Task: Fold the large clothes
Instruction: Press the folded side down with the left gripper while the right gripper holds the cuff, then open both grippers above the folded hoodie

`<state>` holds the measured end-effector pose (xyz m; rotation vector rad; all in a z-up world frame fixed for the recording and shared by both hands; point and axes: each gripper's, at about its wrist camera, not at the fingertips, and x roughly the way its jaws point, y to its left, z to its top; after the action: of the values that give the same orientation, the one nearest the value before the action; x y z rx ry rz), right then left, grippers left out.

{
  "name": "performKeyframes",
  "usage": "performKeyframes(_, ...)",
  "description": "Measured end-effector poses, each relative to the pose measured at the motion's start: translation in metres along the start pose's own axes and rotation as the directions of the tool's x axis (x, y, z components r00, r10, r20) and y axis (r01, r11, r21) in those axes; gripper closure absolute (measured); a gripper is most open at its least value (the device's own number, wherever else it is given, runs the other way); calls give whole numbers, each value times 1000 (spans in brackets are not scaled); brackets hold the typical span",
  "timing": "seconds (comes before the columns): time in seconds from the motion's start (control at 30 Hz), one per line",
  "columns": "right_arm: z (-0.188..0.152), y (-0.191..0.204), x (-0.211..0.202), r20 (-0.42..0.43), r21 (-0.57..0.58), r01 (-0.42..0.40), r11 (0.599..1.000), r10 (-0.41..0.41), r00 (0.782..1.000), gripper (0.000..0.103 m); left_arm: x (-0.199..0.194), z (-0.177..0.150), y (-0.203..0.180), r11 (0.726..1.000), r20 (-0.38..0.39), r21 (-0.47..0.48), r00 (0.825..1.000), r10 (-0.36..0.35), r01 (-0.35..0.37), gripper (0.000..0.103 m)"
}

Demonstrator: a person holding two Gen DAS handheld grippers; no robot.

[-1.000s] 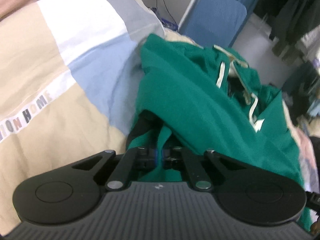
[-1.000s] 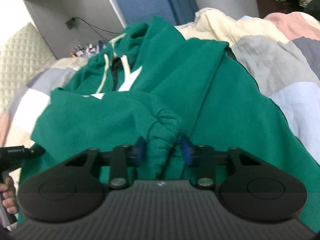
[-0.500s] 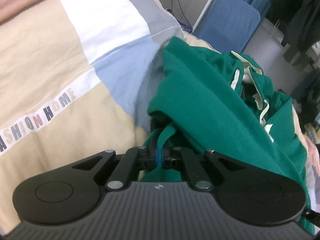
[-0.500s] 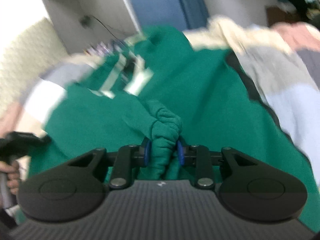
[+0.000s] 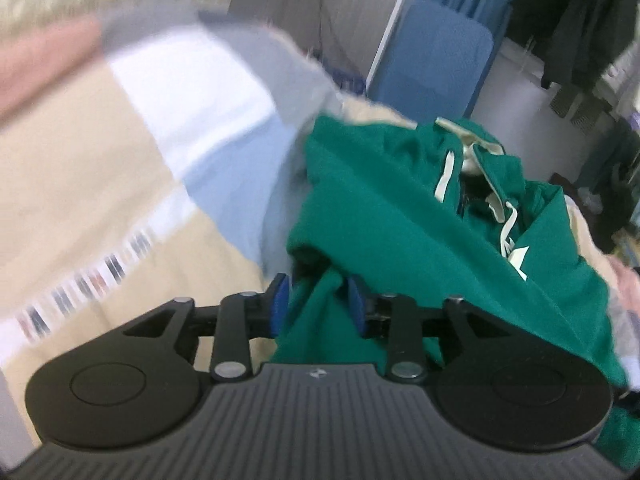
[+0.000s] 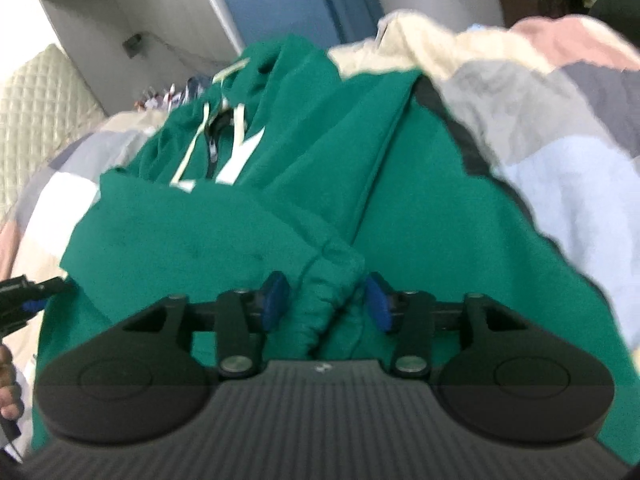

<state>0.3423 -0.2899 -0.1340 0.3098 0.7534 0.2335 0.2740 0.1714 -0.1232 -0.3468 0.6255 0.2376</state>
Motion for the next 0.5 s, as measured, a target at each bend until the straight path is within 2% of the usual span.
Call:
performKeyframes(0.03,1,1,-6,22,1,-2,1000,2,1000,45,-6,-1,-5,1000,21,27,1000,-5,5,64)
performKeyframes(0.2,3,14,-27,116,-50,-50,997,56,992,45,-17,-3,-27,994,60,73,994,-92,87,64)
performKeyframes(0.4,-1,32,-28,118,-125,-105,987,120,986,45,-10,-15,-56,978,13,124,985,-172,169,64)
performKeyframes(0.5,-3,35,-21,104,-147,-103,984,119,987,46,-1,-24,-68,972,-22,143,982,-188,189,64)
